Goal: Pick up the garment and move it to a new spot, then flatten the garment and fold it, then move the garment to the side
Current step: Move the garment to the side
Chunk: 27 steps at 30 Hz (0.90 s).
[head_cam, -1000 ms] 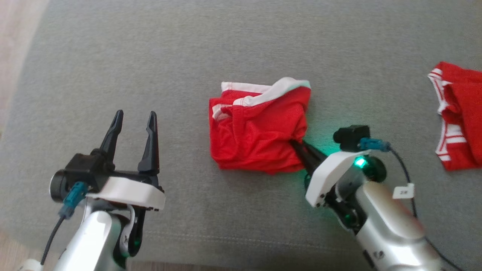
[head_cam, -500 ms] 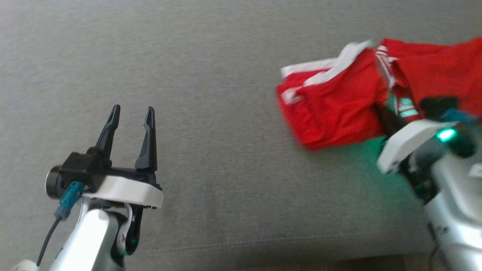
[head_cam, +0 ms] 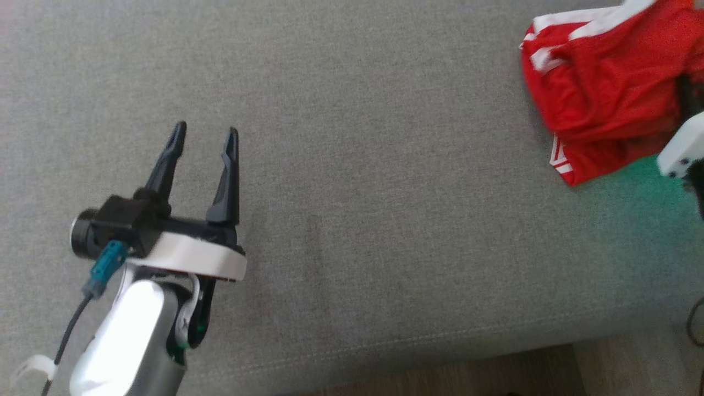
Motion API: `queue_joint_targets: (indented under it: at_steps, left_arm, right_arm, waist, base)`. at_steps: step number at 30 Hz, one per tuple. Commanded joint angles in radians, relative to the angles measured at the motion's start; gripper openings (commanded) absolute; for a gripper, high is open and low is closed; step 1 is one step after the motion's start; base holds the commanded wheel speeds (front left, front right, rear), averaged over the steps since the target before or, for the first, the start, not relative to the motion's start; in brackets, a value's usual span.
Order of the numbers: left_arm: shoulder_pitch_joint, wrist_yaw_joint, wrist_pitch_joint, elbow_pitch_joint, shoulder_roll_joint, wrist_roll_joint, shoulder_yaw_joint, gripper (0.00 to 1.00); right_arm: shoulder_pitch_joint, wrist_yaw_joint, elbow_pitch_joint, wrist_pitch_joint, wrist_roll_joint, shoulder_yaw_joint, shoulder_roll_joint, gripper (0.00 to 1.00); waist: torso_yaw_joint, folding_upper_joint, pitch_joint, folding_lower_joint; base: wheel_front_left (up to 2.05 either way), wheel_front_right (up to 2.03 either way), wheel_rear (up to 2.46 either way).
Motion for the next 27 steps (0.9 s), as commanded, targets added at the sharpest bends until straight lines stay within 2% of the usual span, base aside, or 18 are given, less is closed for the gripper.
queue_joint_targets:
  at_steps: [1, 2, 15, 16, 17, 18, 23, 27]
  left_arm:
    - [-0.042, -0.006, -0.002, -0.032, 0.017, 0.011, 0.035, 1.0]
    - [-0.055, -0.009, -0.002, -0.03, 0.014, 0.011, 0.032, 1.0]
    - [-0.086, -0.021, -0.006, -0.014, 0.009, 0.004, 0.03, 1.0]
    - [-0.086, -0.021, -0.007, -0.013, 0.009, 0.003, 0.03, 1.0]
    - [-0.086, -0.02, -0.007, -0.012, 0.009, 0.003, 0.031, 1.0]
    - [-0.085, -0.02, -0.008, -0.011, 0.009, 0.002, 0.032, 1.0]
    - [-0.068, -0.017, -0.009, 0.001, 0.009, -0.002, 0.036, 1.0]
    - [-0.043, -0.012, -0.01, 0.011, 0.009, -0.009, 0.041, 1.0]
  right_arm:
    - [-0.025, -0.001, -0.024, -0.01, -0.004, 0.002, -0.028, 0.0]
    - [-0.054, -0.001, 0.039, -0.017, -0.026, -0.013, -0.035, 0.0]
    - [-0.156, -0.001, 0.317, -0.082, -0.093, -0.061, -0.026, 0.0]
    - [-0.162, -0.001, 0.332, -0.09, -0.093, -0.062, -0.026, 0.19]
    - [-0.168, -0.001, 0.345, -0.099, -0.091, -0.063, -0.025, 0.47]
    - [-0.172, -0.001, 0.356, -0.11, -0.097, -0.057, -0.027, 1.0]
    - [-0.174, -0.001, 0.398, -0.16, -0.103, -0.035, -0.027, 1.0]
    - [-0.146, -0.001, 0.381, -0.233, -0.105, -0.025, -0.023, 1.0]
  waist:
    - [0.001, 0.0, 0.009, -0.0001]
    - [0.003, 0.0, 0.019, -0.0001]
    - [0.022, 0.0, 0.047, -0.0001]
    - [0.023, 0.0, 0.047, -0.0001]
    - [0.023, 0.0, 0.047, -0.0001]
    - [0.023, 0.0, 0.045, -0.0001]
    - [0.018, 0.0, 0.012, -0.0001]
    - [0.012, 0.0, -0.032, -0.0001]
  base:
    - [0.0, 0.0, 0.0]
    - [0.0, 0.0, 0.0]
    - [0.0, 0.0, 0.0]
    - [0.0, 0.0, 0.0]
    - [0.0, 0.0, 0.0]
    - [0.0, 0.0, 0.0]
    - [0.0, 0.0, 0.0]
    - [0.0, 0.0, 0.0]
